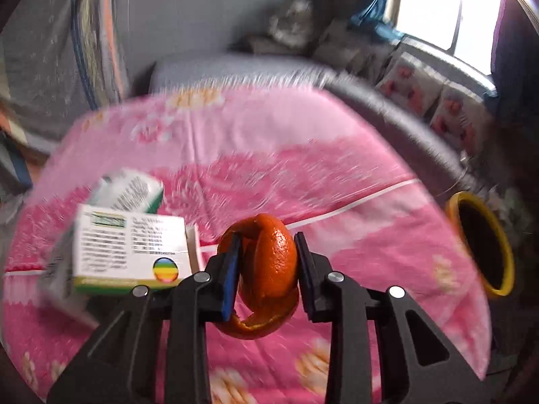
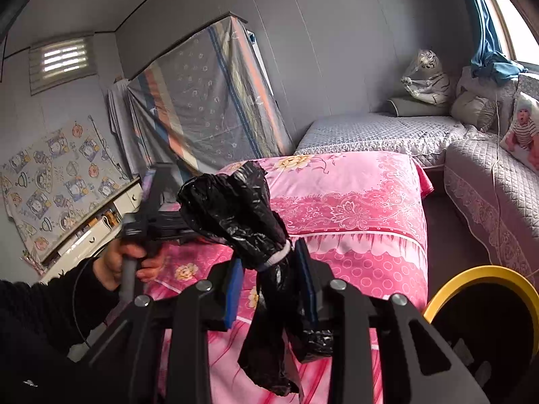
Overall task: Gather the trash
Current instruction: 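Grasp the black plastic bag with the right tool while the left tool grasps an orange peel, then carry the bag and peel over the yellow bin and open both tools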
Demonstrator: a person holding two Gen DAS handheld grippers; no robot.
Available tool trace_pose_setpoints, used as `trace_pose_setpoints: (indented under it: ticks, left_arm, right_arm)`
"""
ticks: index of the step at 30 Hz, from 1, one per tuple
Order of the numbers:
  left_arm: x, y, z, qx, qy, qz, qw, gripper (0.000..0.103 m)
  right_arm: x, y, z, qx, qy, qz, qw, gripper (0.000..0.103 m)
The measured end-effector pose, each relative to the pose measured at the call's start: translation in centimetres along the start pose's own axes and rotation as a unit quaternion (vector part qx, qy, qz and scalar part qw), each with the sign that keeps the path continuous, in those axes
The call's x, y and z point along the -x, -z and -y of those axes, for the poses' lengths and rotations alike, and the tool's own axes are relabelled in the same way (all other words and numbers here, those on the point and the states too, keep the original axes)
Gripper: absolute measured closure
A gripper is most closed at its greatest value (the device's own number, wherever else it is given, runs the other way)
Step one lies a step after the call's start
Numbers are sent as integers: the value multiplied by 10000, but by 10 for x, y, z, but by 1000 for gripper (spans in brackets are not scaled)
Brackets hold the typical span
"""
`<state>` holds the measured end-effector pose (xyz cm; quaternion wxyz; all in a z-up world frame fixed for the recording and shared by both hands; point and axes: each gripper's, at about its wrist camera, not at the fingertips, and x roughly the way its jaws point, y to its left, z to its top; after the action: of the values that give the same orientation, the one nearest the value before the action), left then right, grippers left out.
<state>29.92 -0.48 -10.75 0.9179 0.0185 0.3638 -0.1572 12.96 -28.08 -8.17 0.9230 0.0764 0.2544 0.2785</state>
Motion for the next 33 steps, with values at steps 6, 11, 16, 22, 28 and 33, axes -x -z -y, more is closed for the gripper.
trace_pose_setpoints:
  ticks: [6, 11, 16, 22, 28, 33]
  left_arm:
    - [98, 2, 52, -380, 12, 922, 9950, 74]
    - [138, 5, 87, -624, 165, 1285, 9896, 74]
    - [154, 7, 121, -963, 354, 1543, 9827, 74]
    - [153, 4, 164, -1401, 674, 1620, 9745, 74]
    - [147, -1, 202, -1726, 889, 1629, 9673, 74]
    - [136, -4, 228, -1934, 1045, 1604, 9623, 74]
  right_arm:
    - [20, -1, 8, -446, -252, 239, 9984, 75]
    - [43, -3, 11, -604, -181, 558, 9964, 75]
    - [67, -2, 21, -715, 78, 878, 9935, 75]
    - [87, 5, 44, -953, 328, 1106, 9887, 75]
    - [105, 18, 70, -1197, 591, 1250, 9831, 75]
    - [119, 32, 95, -1435, 910, 1383, 9757, 75]
